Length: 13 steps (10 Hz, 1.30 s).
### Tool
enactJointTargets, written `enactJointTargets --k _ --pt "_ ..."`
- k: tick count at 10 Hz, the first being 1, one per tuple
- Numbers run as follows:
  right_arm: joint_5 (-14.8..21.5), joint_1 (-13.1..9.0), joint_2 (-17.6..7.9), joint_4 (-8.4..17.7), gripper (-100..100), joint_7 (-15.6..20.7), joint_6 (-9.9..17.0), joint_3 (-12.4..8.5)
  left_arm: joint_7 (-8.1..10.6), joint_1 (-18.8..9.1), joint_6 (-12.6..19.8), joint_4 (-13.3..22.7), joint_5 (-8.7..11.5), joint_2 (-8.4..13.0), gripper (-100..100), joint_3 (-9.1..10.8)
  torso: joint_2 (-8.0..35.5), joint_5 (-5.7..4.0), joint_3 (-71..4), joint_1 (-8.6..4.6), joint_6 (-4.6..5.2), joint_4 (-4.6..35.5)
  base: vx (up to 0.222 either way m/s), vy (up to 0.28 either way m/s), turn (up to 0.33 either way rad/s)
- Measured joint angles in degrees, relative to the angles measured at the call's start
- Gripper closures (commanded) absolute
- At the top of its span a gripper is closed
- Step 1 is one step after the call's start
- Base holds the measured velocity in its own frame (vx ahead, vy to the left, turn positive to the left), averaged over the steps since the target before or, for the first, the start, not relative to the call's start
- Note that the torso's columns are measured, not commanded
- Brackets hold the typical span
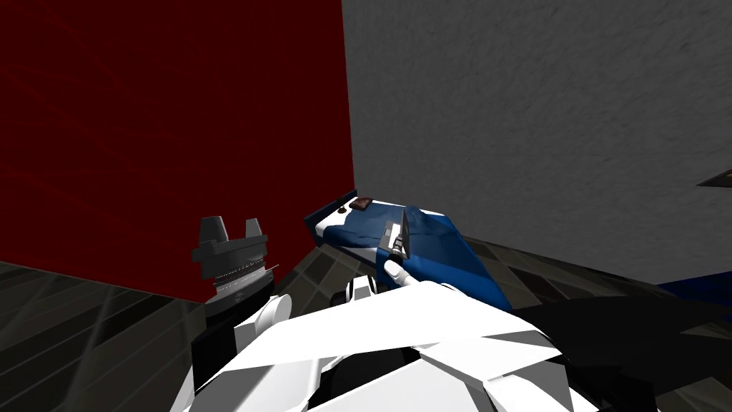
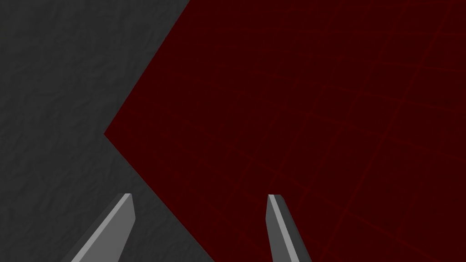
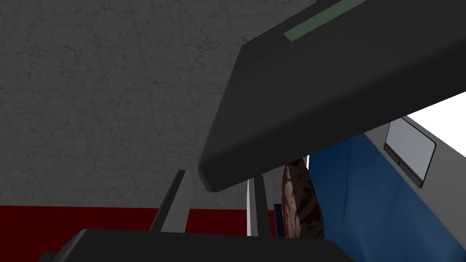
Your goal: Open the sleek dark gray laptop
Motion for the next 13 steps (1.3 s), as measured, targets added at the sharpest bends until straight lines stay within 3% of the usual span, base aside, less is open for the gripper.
enactJointTargets --k 2,3,5,6,9,13 --pt "1.3 1.1 0.0 2.7 100 -0.2 1.4 0.9 0.0 0.0 0.0 0.0 0.0 0.0 0 0.0 0.2 -0.11 0.1 -0.32 0.16 0.0 0.133 0.109 0.071" --pt "1.4 3.1 -0.7 1.0 100 1.7 1.6 1.1 0.0 0.0 0.0 0.0 0.0 0.0 0 0.0 0.3 0.06 0.2 -0.2 0.28 0.1 0.085 0.078 -0.04" --pt "1.9 3.1 -0.4 3.3 100 1.2 1.9 1.6 0.0 0.0 0.0 0.0 0.0 0.0 0 0.01 1.0 0.17 0.5 -0.37 0.39 0.4 0.01 0.013 -0.021" --pt "2.1 4.4 -0.8 2.6 100 2.0 2.2 1.7 0.0 0.0 0.0 0.0 0.0 0.0 0 0.01 1.1 0.25 0.6 -0.12 0.4 0.5 0.01 0.013 -0.024" --pt "3.4 5.5 -0.7 6.9 100 1.9 4.0 2.6 0.0 0.0 0.0 0.0 0.0 0.0 0 0.0 0.8 0.44 0.4 0.51 0.24 0.5 0.038 0.053 -0.044" --pt "3.7 6.3 -1.2 7.4 100 2.1 4.3 2.7 0.0 0.0 0.0 0.0 0.0 0.0 0 0.01 1.0 0.34 0.5 0.24 0.14 0.6 0.002 0.005 0.013"
